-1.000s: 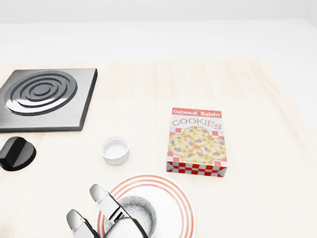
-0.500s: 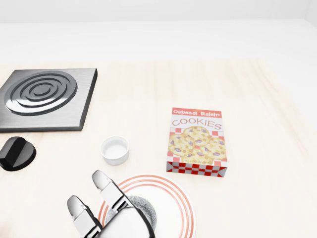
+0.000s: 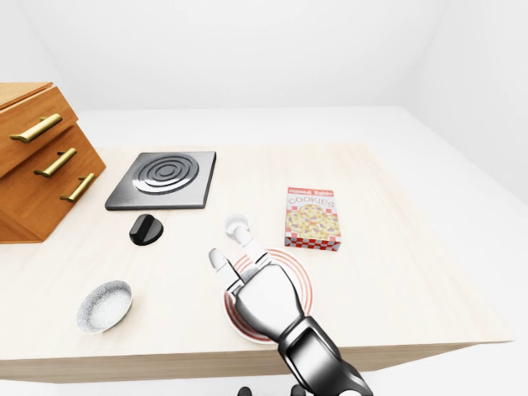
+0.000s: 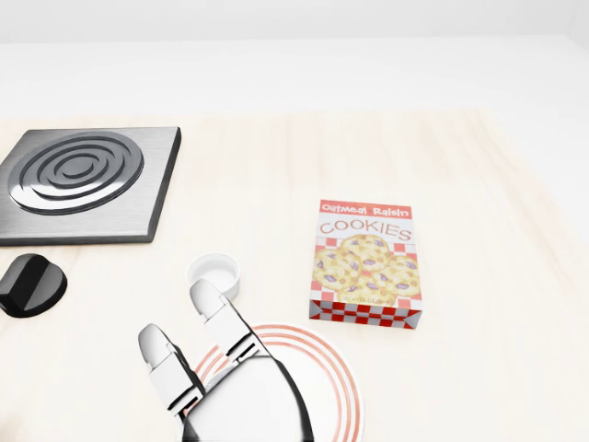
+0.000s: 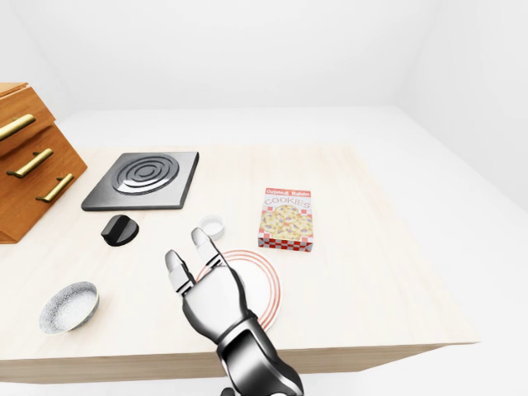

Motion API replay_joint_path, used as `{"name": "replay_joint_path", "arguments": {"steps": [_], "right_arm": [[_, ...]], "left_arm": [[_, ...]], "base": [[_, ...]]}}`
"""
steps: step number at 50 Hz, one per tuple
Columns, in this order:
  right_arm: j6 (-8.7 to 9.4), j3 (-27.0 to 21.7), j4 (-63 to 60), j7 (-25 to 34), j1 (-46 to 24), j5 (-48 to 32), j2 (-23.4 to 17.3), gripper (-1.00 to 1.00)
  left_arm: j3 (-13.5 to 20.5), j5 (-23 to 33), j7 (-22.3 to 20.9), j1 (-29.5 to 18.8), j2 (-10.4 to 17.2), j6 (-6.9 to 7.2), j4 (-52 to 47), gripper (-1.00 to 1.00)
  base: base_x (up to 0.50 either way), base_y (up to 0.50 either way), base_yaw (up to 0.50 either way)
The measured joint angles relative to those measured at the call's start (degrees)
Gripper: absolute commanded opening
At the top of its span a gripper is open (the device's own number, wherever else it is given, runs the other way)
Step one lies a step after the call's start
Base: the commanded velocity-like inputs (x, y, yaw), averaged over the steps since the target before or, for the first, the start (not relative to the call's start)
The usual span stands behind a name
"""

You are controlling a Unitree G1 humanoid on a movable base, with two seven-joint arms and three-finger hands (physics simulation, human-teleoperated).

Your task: Pick the akita bowl next to the plate and place it on the plate.

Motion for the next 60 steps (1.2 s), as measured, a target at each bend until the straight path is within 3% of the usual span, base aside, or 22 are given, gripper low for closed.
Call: {"name": "replay_joint_path", "arguments": {"steps": [60], "right_arm": [[0.00, -8.3, -13.3, 11.6, -3.2, 4.3, 2.0, 1.00]], "left_arm": [[0.1, -0.2, -0.2, 0.2, 0.0, -0.18, 0.0, 1.00]], "base": [[0.00, 0.00, 0.00]]}}
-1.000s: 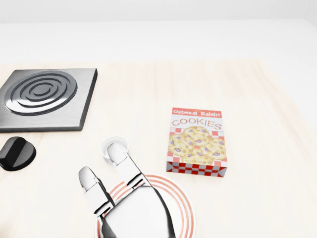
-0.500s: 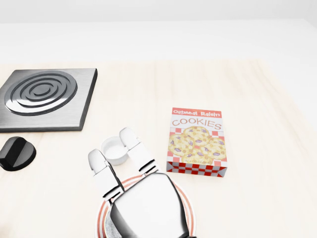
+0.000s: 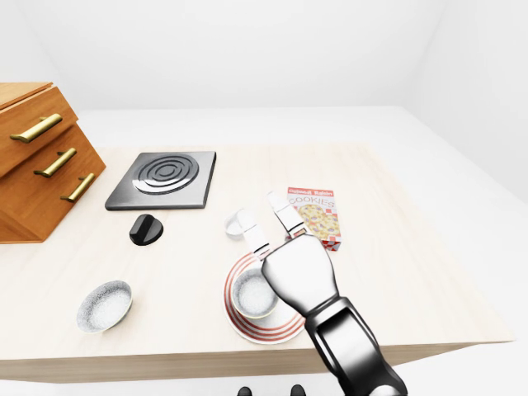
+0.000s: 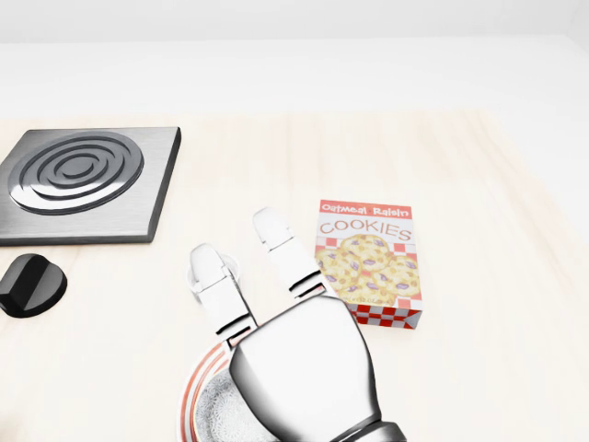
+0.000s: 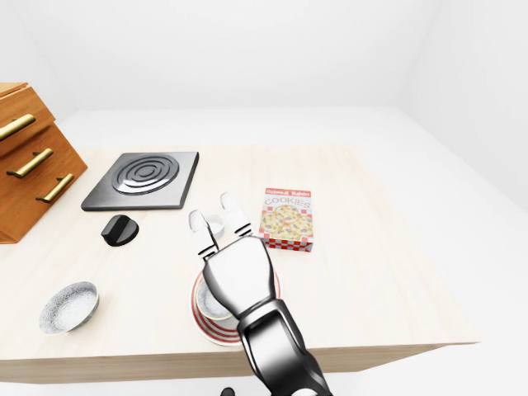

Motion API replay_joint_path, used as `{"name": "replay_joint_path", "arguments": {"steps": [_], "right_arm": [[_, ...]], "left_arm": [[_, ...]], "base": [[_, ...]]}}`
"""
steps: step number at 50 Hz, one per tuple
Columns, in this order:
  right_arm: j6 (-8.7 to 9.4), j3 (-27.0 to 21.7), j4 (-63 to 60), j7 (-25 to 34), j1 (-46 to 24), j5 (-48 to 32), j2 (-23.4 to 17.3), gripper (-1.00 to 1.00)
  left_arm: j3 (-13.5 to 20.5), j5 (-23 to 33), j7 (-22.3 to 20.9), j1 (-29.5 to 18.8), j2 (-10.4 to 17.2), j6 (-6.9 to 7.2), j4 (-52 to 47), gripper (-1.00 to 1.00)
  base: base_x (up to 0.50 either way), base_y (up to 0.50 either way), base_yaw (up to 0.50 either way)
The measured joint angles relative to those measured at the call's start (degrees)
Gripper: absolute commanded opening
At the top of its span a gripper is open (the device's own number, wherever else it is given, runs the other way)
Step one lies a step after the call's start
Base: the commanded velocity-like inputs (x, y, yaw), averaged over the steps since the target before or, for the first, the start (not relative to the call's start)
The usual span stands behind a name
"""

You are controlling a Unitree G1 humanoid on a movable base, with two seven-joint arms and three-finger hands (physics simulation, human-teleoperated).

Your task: Pick the akita bowl next to the plate and place it on the plate.

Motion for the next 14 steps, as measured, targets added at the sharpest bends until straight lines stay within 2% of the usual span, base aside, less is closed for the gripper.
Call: {"name": "replay_joint_path", "arguments": {"steps": [14], "right_arm": [[0.00, -3.2, -3.4, 3.0, -1.0, 2.2, 0.6, 1.00]], "left_arm": [[0.1, -0.1, 0.0, 0.2, 0.1, 0.13, 0.0, 1.00]], "base": [[0.00, 0.00, 0.00]]}}
